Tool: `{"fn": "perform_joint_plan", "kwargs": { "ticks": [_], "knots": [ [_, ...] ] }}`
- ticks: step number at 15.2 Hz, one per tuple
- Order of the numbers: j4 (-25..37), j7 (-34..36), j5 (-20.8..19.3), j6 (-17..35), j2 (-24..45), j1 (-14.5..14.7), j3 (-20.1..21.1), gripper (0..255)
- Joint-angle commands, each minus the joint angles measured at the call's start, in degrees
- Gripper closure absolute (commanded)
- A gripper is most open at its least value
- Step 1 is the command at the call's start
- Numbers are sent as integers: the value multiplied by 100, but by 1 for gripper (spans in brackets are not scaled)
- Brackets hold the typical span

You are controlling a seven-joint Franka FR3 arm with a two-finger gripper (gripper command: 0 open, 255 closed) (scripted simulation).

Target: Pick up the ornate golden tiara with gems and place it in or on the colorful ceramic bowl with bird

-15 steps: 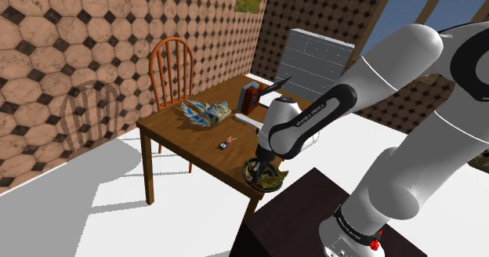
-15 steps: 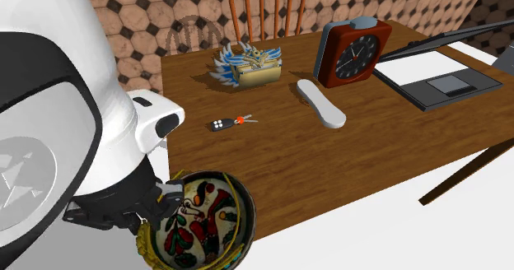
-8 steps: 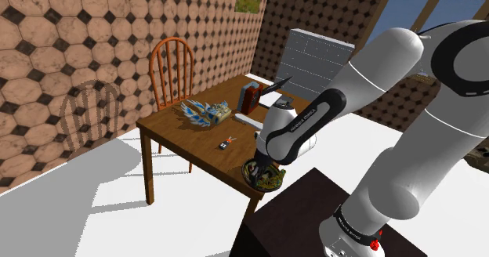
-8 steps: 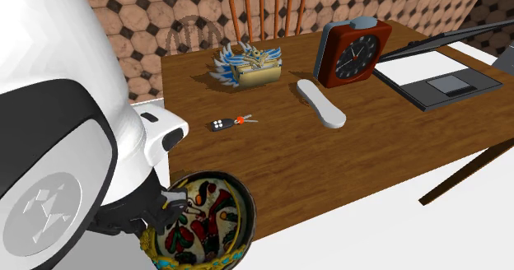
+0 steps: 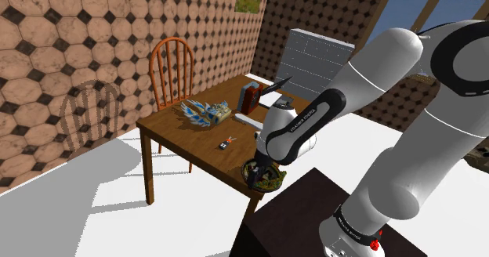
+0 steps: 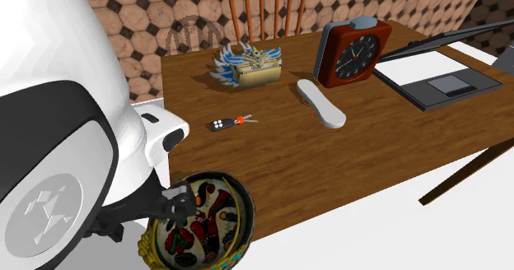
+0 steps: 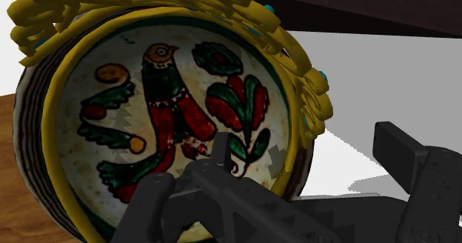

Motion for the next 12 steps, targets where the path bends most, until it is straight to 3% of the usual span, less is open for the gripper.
{"fn": "perform_joint_plan", "kwargs": {
  "ticks": [1, 2, 6, 12],
  "knots": [
    [0, 0, 0, 0, 0, 0, 0, 0],
    [3, 0, -2, 1, 4, -1, -1, 0],
    [24, 148, -223, -1057, -1027, -92, -73, 0],
    [24, 148, -223, -1057, -1027, -92, -73, 0]
  ]
}}
